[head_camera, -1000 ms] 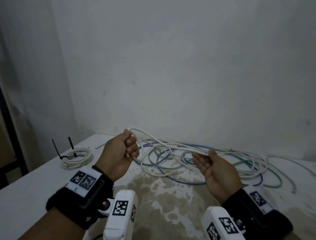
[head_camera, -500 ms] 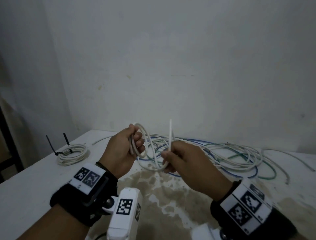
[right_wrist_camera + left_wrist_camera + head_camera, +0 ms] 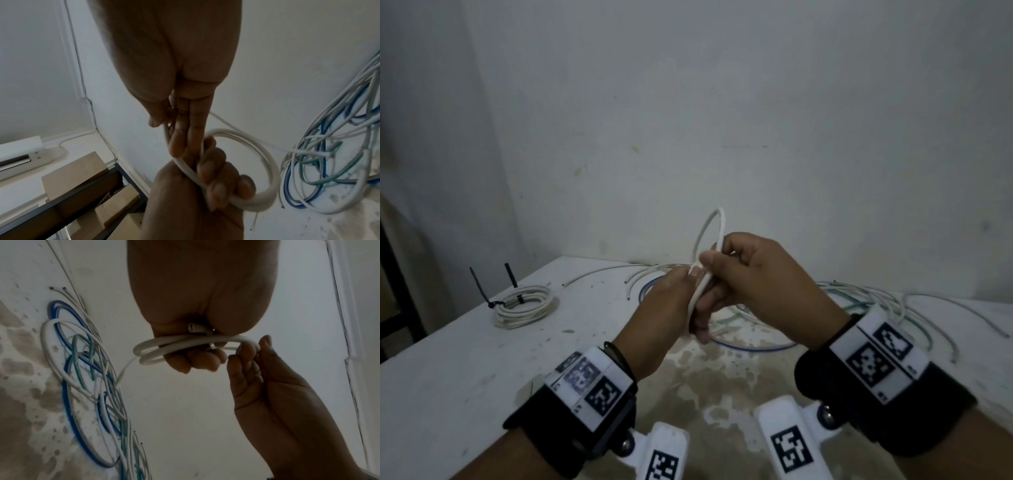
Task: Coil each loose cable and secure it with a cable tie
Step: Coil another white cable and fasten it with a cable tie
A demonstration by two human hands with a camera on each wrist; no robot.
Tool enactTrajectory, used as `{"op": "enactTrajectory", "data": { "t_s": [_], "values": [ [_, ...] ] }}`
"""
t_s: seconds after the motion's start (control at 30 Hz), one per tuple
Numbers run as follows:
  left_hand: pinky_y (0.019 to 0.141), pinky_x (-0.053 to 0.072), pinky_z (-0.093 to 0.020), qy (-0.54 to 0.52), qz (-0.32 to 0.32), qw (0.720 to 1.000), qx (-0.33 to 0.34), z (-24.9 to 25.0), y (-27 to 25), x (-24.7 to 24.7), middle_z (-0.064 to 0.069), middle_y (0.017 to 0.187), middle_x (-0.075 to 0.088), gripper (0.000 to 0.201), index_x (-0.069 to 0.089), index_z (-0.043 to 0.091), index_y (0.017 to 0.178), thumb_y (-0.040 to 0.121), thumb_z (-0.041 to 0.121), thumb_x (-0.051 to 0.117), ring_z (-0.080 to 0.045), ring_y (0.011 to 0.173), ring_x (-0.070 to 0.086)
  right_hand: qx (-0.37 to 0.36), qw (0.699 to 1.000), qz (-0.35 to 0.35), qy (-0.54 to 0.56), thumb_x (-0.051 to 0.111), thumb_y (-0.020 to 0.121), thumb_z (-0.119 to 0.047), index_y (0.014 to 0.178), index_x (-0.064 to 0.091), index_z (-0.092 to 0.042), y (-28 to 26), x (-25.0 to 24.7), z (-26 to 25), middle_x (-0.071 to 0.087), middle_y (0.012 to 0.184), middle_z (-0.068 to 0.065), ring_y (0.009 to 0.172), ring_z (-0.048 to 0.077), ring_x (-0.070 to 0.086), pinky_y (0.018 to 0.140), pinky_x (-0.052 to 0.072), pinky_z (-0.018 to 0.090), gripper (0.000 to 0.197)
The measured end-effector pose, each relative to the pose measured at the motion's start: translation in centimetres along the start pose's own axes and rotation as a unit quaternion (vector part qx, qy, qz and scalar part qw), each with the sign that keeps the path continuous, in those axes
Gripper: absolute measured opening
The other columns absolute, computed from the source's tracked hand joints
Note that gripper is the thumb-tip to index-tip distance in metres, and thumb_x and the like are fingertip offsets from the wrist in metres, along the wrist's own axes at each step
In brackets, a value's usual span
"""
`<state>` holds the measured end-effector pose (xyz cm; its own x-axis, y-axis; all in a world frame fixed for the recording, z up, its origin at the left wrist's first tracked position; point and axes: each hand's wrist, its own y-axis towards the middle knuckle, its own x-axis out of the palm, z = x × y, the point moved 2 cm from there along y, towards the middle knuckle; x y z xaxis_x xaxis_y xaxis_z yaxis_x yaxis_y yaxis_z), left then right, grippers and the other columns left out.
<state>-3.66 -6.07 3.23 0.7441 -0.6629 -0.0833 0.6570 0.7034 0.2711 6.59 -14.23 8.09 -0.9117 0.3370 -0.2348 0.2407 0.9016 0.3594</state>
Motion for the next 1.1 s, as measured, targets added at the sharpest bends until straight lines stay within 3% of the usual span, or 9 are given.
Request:
{"op": "enactTrajectory", "data": {
  "t_s": [0.07,0.27,0.53,0.67,0.77,0.83,0.9,1.0,1.1],
  "values": [
    [0.045,0.036,-0.030,-0.022,-0.025,0.999,-0.012,0.2,-0.2,0.5,-0.006,0.046,0.044,0.039,0.051,0.010,0.074,0.103,0.029,0.034,-0.019,0.036,0.039,0.015,1.000,0.014,0.011,0.057,0.093,-0.018,0.076,0.055,-0.004,0.4,-0.5,0.0,0.069,0.072,0.023,0.059,0.028,0.067,0.062,0.059,0.039,0.022],
    [0.045,0.022,-0.025,-0.097,-0.051,0.992,-0.060,0.4,-0.9,1.3,-0.001,0.046,0.033,0.035,0.051,0.007,0.086,0.104,0.028,0.029,-0.013,0.038,0.023,0.041,0.990,0.080,-0.106,0.053,0.095,-0.034,0.071,0.060,-0.003,1.0,-2.1,1.2,0.067,0.063,0.009,0.048,0.014,0.056,0.047,0.038,0.018,0.040],
    [0.045,0.027,-0.027,-0.073,-0.086,0.993,-0.048,0.3,-0.9,1.7,-0.002,0.045,0.031,0.032,0.046,0.005,0.082,0.103,0.025,0.031,-0.016,0.040,0.028,0.079,0.983,0.113,-0.120,0.047,0.097,-0.038,0.060,0.054,-0.008,0.7,-2.9,2.1,0.053,0.040,-0.007,0.036,0.007,0.041,0.048,0.032,0.022,0.048],
    [0.044,0.016,-0.022,-0.092,-0.089,0.989,-0.069,0.6,-0.8,1.5,0.004,0.046,0.024,0.033,0.043,0.008,0.079,0.102,0.027,0.032,-0.011,0.041,0.017,0.074,0.949,0.124,-0.278,0.046,0.094,-0.047,0.068,0.053,0.001,0.4,-3.2,1.8,0.056,0.056,0.009,0.051,0.016,0.047,0.053,0.035,0.028,0.055],
    [0.042,0.013,-0.019,-0.099,-0.093,0.987,-0.081,0.9,-0.7,1.1,0.006,0.047,0.022,0.037,0.047,0.012,0.072,0.101,0.031,0.036,-0.009,0.041,0.014,-0.054,0.894,0.189,-0.403,0.053,0.089,-0.050,0.086,0.053,-0.016,-0.1,-3.2,1.3,0.055,0.079,-0.004,0.074,0.016,0.053,0.066,0.040,0.031,0.034],
    [0.042,0.011,-0.019,-0.092,-0.094,0.988,-0.076,1.3,-0.7,1.1,0.006,0.049,0.020,0.044,0.046,0.018,0.060,0.101,0.029,0.037,-0.009,0.041,0.013,-0.178,0.892,0.126,-0.396,0.053,0.089,-0.044,0.107,0.063,-0.020,-0.4,-2.3,0.8,0.063,0.101,-0.006,0.097,0.012,0.055,0.088,0.041,0.027,0.032],
    [0.044,0.009,-0.020,-0.087,-0.089,0.990,-0.073,1.8,-0.6,1.0,0.005,0.049,0.020,0.047,0.040,0.021,0.053,0.100,0.023,0.035,-0.008,0.041,0.012,-0.187,0.913,0.018,-0.363,0.050,0.093,-0.036,0.121,0.063,-0.018,-0.6,-1.5,0.9,0.066,0.113,-0.005,0.106,0.006,0.055,0.094,0.037,0.018,0.036],
    [0.043,0.008,-0.020,-0.117,-0.084,0.986,-0.084,2.5,-0.5,0.6,0.004,0.046,0.022,0.043,0.049,0.017,0.060,0.100,0.025,0.034,-0.008,0.038,0.014,-0.194,0.913,-0.030,-0.358,0.042,0.097,-0.032,0.115,0.065,-0.015,-0.6,-1.5,1.0,0.069,0.095,0.002,0.090,0.012,0.058,0.084,0.043,0.024,0.033],
    [0.040,0.015,-0.020,-0.193,-0.085,0.974,-0.081,2.9,-0.4,0.7,0.002,0.045,0.029,0.036,0.050,0.012,0.068,0.097,0.025,0.033,-0.009,0.036,0.021,-0.262,0.895,0.012,-0.361,0.037,0.098,-0.033,0.094,0.068,-0.009,-0.3,-1.5,0.8,0.061,0.073,0.003,0.072,0.012,0.048,0.067,0.036,0.022,0.040]
  ]
}}
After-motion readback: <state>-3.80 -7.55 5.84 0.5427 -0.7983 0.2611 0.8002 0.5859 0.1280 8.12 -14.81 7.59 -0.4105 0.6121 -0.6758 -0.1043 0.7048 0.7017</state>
